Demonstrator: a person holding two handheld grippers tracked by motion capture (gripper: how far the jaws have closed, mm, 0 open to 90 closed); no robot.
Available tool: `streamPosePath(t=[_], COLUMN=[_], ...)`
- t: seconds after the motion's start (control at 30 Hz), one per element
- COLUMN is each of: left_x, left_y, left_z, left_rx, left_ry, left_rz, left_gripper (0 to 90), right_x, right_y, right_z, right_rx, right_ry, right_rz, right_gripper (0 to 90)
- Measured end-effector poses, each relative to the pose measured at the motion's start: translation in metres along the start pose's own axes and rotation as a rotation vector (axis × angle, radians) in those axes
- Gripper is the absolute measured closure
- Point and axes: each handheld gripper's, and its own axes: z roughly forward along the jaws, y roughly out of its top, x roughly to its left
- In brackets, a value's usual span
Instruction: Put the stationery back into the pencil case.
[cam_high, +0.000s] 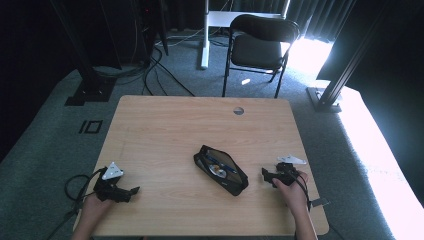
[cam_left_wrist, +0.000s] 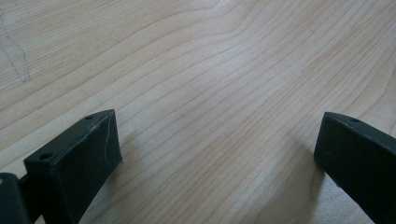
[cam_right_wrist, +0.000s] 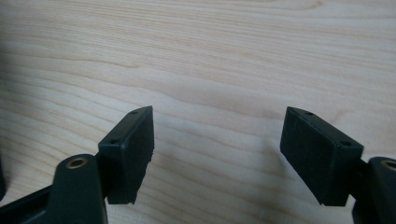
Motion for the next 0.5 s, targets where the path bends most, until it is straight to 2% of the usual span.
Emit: streamPosePath(t=[0.07, 0.13, 0.23, 0.4, 0.43, 0.5], left_x=[0.0, 0.0, 0.0, 0.0, 0.0, 0.0], left_y=[0.0, 0.0, 0.0, 0.0, 0.0, 0.0], left_z=[0.0, 0.0, 0.0, 0.0, 0.0, 0.0], left_rx=[0.0, 0.0, 0.0, 0.0, 0.0, 0.0], left_ry=[0.0, 0.0, 0.0, 0.0, 0.0, 0.0], left_rz=[0.0, 0.0, 0.0, 0.0, 0.0, 0.0], left_gripper=[0.6, 0.7, 0.7, 0.6, 0.7, 0.7], right_x=[-0.001, -0.002, -0.004, -0.003, -0.002, -0.001], right_y=[-0.002, -0.003, -0.006, -0.011, -0.013, -0.014], right_z=[0.0, 0.0, 0.001, 0.001, 0.001, 0.001], right_rx=[-0.012, -0.008, -0.012, -0.018, -0.019, -0.02], right_ry=[-0.006, -0.032, -0.049, -0.093, -0.103, -0.118], right_rz=[0.026, 0.017, 0.039, 0.03, 0.016, 0.032], right_gripper=[23.4, 22.3, 20.4, 18.6, 15.9, 13.7])
